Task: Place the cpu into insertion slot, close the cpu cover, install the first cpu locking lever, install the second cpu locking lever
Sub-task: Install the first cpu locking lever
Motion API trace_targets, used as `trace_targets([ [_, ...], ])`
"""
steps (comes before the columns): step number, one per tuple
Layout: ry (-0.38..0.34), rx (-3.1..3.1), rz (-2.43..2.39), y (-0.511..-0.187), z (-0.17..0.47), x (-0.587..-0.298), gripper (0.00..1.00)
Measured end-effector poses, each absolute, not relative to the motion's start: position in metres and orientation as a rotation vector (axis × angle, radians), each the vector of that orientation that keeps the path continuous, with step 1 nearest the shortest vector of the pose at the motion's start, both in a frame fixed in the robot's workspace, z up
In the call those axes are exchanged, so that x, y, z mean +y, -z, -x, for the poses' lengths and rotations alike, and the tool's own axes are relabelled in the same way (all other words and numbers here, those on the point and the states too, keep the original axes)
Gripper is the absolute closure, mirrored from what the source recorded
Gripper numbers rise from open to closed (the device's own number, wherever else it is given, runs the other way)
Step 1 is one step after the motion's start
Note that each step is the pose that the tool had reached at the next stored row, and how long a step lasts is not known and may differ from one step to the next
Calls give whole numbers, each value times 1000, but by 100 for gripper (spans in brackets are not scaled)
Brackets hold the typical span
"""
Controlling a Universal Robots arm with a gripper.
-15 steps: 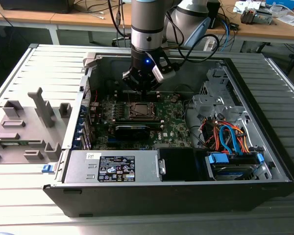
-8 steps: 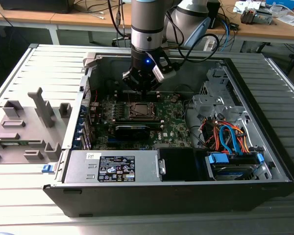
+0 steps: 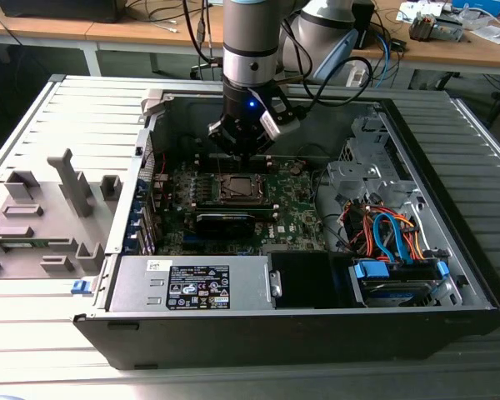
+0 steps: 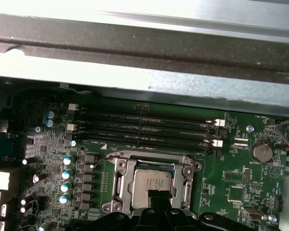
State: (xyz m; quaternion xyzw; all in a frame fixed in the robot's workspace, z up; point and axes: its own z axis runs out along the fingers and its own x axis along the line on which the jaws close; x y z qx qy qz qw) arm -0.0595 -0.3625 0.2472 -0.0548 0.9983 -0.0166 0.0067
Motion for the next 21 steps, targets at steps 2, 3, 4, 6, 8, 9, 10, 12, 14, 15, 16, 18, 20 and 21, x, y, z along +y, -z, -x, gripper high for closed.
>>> trace_targets([
  [2,52,3123,176,-247,60,-363,89],
  [3,52,3122,181,-247,59,-363,89],
  [4,52,3122,184,-247,60,-363,89],
  [6,52,3122,193,-247,60,-363,89],
  [8,51,3121,198,-247,60,-363,89],
  [9,51,3121,201,-247,60,-363,89],
  [10,51,3120,207,-247,60,-363,89],
  [12,51,3120,215,-247,60,-363,89],
  [14,51,3119,221,-247,60,-363,89],
  [15,51,3119,223,-247,60,-363,89],
  [16,51,3119,225,-247,60,-363,89],
  [18,51,3119,230,-247,60,-363,89],
  [20,51,3118,235,-247,59,-363,89],
  [21,51,3118,238,-247,60,-363,89],
])
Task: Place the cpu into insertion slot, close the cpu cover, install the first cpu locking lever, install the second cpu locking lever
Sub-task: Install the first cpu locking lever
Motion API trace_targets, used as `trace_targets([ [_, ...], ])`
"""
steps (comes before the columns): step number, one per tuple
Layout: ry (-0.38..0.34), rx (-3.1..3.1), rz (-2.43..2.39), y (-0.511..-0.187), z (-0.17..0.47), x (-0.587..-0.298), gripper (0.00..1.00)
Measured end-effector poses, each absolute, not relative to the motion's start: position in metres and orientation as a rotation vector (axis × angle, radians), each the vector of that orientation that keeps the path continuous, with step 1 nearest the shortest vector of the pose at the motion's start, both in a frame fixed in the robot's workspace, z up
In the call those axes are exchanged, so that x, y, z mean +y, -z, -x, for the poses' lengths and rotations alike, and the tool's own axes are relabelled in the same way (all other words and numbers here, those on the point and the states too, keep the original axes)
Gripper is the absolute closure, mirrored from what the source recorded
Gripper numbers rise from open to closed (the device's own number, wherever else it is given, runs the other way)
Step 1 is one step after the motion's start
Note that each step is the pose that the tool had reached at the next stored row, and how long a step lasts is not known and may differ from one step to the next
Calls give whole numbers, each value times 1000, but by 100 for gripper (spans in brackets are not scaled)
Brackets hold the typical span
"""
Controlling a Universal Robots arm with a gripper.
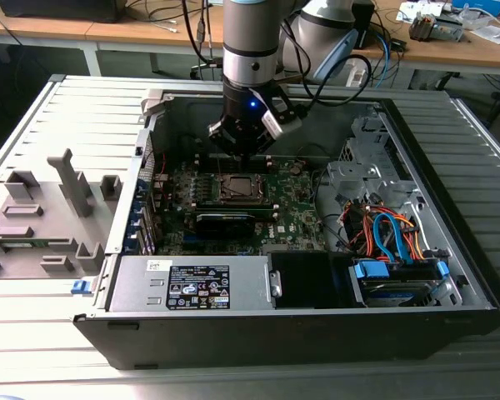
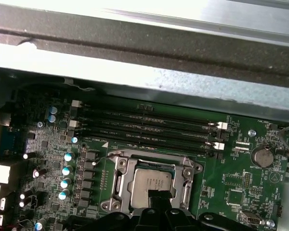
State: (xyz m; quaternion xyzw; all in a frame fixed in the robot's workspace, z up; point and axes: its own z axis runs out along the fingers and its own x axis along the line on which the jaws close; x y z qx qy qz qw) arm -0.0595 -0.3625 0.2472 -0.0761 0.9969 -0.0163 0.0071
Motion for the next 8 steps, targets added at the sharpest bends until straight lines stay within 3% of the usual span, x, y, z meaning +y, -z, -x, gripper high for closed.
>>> trace_targets([
  [8,51,3116,260,-247,60,-363,89],
])
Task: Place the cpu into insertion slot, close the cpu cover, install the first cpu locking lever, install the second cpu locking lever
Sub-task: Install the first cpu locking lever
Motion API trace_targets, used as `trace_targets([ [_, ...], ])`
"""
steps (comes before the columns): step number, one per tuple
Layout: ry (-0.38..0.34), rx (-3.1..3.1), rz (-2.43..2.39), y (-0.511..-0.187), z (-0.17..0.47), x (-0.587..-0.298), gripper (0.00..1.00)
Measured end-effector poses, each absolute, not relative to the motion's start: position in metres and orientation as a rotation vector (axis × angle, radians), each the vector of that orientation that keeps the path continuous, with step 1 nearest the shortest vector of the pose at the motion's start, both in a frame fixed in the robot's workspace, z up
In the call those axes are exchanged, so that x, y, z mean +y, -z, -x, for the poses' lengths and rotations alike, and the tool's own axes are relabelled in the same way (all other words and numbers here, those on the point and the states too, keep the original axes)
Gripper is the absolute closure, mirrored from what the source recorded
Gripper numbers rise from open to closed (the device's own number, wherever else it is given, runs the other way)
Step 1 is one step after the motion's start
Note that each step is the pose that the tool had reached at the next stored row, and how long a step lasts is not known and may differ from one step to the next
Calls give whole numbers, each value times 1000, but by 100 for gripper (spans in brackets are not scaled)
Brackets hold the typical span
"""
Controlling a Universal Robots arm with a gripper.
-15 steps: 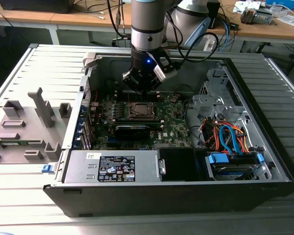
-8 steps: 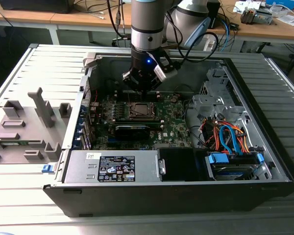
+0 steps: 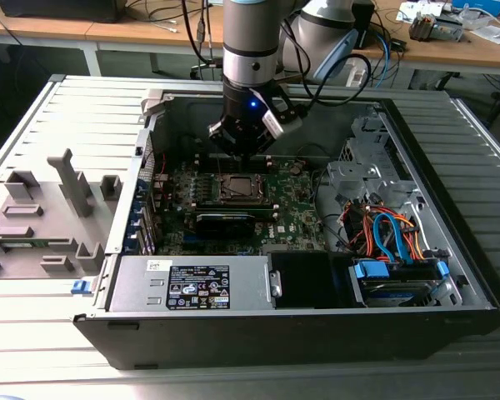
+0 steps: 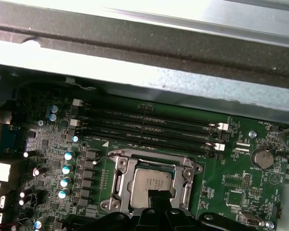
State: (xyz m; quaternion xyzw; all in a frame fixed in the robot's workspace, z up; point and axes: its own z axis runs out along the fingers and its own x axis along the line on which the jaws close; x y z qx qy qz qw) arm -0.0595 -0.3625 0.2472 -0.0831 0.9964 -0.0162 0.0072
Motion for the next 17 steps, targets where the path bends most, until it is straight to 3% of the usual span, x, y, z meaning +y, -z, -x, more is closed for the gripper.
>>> trace_targets([
  [17,50,3111,307,-247,60,-363,89],
])
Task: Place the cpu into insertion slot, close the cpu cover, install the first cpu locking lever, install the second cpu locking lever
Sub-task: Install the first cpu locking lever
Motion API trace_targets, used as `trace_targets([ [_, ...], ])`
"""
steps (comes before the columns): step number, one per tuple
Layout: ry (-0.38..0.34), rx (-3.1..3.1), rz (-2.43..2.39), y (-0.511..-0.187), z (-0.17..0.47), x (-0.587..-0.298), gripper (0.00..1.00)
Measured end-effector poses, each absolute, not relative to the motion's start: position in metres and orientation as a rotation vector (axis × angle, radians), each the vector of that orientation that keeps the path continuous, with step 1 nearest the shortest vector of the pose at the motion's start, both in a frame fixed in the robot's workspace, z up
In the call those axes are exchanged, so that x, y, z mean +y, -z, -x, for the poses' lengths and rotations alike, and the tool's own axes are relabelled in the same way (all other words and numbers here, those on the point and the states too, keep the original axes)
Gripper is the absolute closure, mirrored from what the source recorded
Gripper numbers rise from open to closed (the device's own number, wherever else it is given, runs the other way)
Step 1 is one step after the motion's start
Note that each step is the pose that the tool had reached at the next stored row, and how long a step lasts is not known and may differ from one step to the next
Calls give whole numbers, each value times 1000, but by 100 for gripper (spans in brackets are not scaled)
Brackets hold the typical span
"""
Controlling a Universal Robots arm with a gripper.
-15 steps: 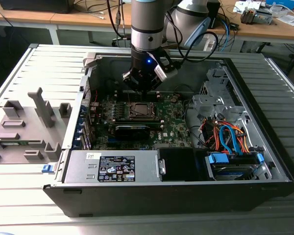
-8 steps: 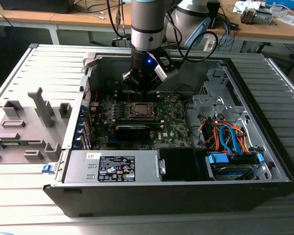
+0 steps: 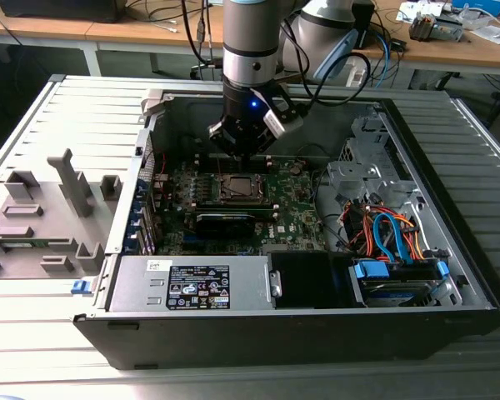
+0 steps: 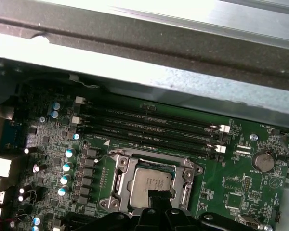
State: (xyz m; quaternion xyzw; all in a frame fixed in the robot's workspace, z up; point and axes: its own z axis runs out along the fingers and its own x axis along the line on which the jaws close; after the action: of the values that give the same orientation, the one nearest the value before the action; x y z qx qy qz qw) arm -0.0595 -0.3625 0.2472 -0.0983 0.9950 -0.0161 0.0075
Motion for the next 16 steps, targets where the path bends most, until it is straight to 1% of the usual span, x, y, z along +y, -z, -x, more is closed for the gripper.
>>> trace_targets([
  [16,50,3107,345,-247,59,-363,89],
])
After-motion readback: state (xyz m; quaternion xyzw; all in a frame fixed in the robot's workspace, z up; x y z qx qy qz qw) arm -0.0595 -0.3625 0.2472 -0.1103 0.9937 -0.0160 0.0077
